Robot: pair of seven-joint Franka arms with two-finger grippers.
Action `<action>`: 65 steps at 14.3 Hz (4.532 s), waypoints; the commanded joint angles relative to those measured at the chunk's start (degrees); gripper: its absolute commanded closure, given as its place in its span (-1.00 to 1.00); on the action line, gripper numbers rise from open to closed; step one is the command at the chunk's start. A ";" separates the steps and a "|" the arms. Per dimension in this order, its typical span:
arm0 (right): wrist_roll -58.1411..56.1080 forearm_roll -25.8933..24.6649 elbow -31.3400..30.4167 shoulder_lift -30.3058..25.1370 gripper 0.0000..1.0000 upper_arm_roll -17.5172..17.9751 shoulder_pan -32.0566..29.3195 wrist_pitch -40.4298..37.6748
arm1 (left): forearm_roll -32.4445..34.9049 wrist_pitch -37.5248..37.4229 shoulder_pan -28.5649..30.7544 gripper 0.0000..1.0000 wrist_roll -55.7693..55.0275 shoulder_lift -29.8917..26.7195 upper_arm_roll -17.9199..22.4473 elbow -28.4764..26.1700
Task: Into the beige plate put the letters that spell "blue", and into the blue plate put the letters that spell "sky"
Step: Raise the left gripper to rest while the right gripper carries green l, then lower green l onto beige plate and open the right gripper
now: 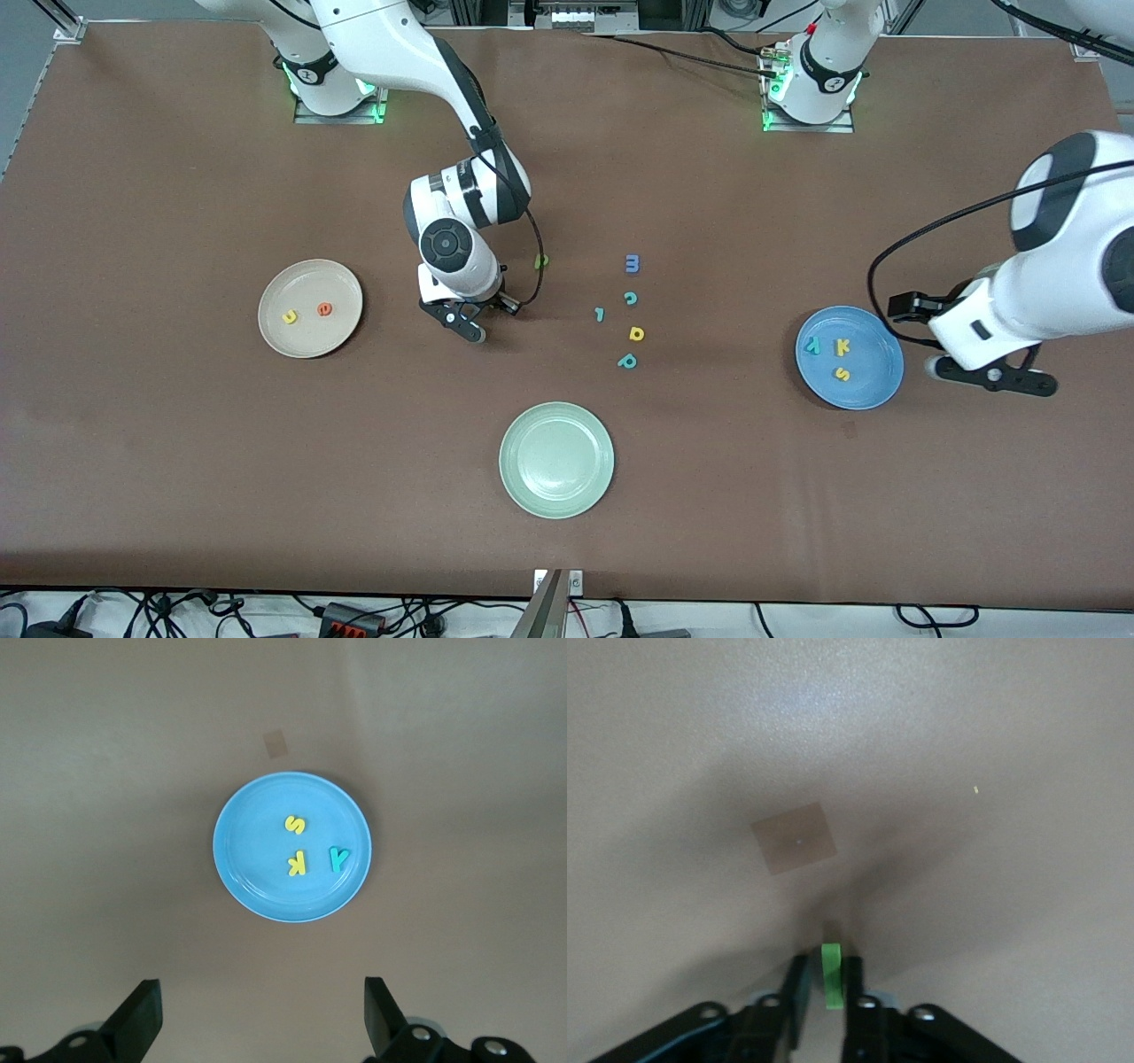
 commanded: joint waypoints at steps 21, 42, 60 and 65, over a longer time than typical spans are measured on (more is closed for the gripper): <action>-10.80 8.47 -0.17 -1.37 0.62 -5.88 2.15 -3.75 | -20.56 18.75 -27.00 -1.00 8.75 -30.69 40.70 -26.73; -7.72 8.73 -0.52 1.10 0.57 -5.71 4.53 -1.02 | -20.47 10.94 -25.50 -1.00 7.78 -29.46 37.01 -21.63; -54.80 7.59 -8.16 -1.54 0.88 -30.67 1.55 -24.83 | -20.38 10.85 -25.68 -1.00 8.05 -29.20 37.01 -21.46; -60.02 7.68 -10.89 -1.37 0.82 -30.49 -1.10 -22.91 | -20.47 10.76 -25.68 -1.00 8.05 -29.28 37.01 -21.46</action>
